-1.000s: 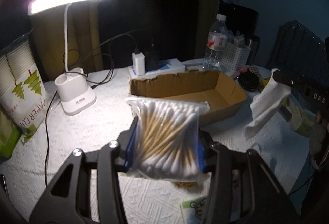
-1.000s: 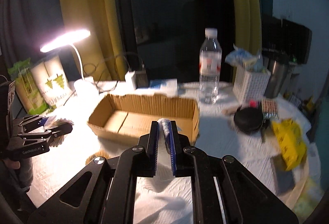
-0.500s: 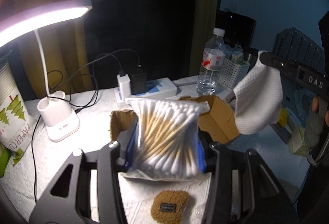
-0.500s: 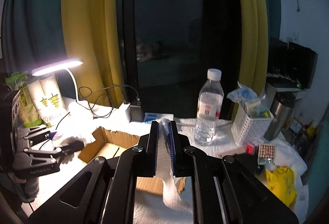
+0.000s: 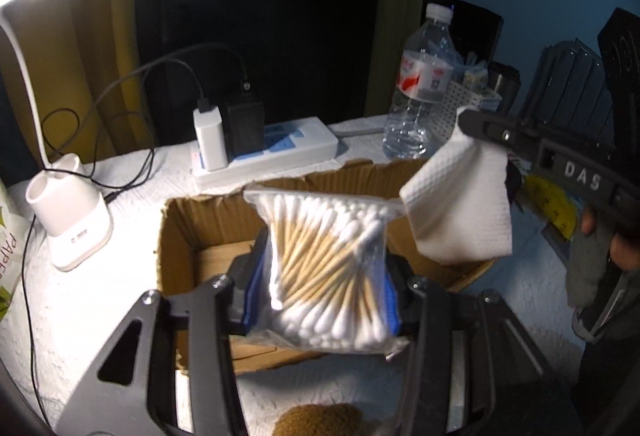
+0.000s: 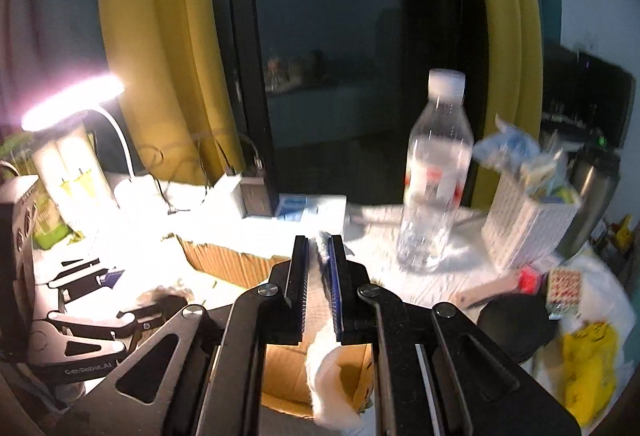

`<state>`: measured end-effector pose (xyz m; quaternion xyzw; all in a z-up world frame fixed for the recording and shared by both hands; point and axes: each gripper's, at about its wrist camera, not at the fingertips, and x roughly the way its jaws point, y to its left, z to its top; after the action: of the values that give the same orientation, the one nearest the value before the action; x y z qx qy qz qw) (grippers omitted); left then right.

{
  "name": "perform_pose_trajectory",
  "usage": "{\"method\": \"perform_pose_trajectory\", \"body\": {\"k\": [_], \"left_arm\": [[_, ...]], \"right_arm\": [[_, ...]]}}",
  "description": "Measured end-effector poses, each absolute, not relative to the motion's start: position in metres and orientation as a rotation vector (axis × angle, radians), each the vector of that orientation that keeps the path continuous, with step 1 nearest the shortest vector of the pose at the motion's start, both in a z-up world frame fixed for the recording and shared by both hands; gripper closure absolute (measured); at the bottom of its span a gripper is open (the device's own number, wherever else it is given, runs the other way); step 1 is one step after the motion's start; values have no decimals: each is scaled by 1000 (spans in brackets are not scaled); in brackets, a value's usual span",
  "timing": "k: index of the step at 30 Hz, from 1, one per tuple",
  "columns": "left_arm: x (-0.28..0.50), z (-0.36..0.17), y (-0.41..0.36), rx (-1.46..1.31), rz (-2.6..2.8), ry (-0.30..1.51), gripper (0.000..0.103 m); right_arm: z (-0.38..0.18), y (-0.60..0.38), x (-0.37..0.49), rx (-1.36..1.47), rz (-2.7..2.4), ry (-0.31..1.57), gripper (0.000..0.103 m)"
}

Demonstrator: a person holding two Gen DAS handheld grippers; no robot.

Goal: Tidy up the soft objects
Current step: 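Drop the swab bag into the box with the left tool while the right tool drops the towel, then grasp the bubble-wrapped rolls with the left tool while the right tool grasps another towel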

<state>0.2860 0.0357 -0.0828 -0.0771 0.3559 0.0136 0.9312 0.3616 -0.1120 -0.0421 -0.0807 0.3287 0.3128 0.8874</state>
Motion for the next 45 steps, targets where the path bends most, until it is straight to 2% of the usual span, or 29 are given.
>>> {"method": "perform_pose_trajectory", "body": {"k": [6, 8, 10, 12, 13, 14, 16, 32, 45], "left_arm": [[293, -95, 38, -183, 29, 772, 55], [293, -96, 39, -189, 31, 775, 51], [291, -93, 40, -199, 31, 768, 48], [288, -90, 40, -198, 38, 759, 44], [286, -88, 41, -198, 41, 752, 35], [283, -85, 41, -200, 43, 741, 29], [278, -79, 42, -204, 40, 723, 28], [213, -52, 34, -195, 26, 651, 27], [159, -58, 10, -177, -6, 654, 27]], "right_arm": [[-76, -110, 367, -182, 641, 787, 92], [-83, -109, 366, -186, 636, 811, 90], [-85, -110, 365, -186, 634, 826, 81], [-84, -112, 363, -181, 633, 829, 57], [-82, -113, 362, -176, 633, 828, 55], [-81, -114, 360, -174, 631, 826, 55], [-75, -116, 356, -178, 619, 817, 55], [-45, -133, 293, -209, 570, 776, 53], [-44, -147, 223, -203, 579, 775, 47]]}}
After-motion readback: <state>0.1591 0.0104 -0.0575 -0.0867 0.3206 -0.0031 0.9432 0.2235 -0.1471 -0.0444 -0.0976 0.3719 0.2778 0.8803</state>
